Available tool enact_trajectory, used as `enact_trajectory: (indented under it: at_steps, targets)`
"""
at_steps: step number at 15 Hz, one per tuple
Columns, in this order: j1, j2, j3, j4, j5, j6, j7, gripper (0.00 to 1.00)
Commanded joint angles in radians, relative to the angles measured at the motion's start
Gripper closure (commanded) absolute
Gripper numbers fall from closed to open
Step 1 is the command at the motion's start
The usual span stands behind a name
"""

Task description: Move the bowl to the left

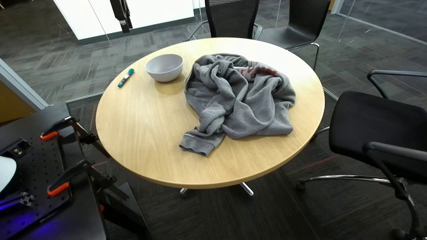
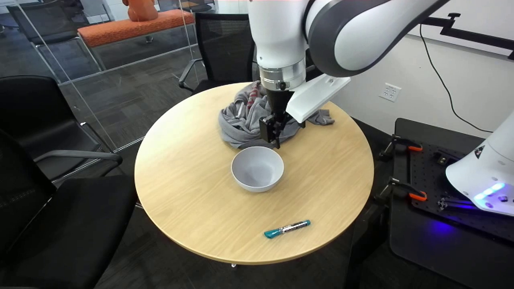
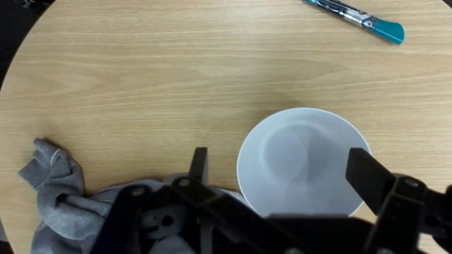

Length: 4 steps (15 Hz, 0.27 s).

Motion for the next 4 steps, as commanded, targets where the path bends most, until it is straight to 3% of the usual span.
enact_trajectory:
  at_steps: [1, 4]
  targets:
    - [-0.037, -0.001, 0.04, 0.003, -0.01, -0.003, 0.007, 0.0]
    - [-0.038, 0.015, 0.042, 0.016, -0.009, -0.003, 0.006, 0.0]
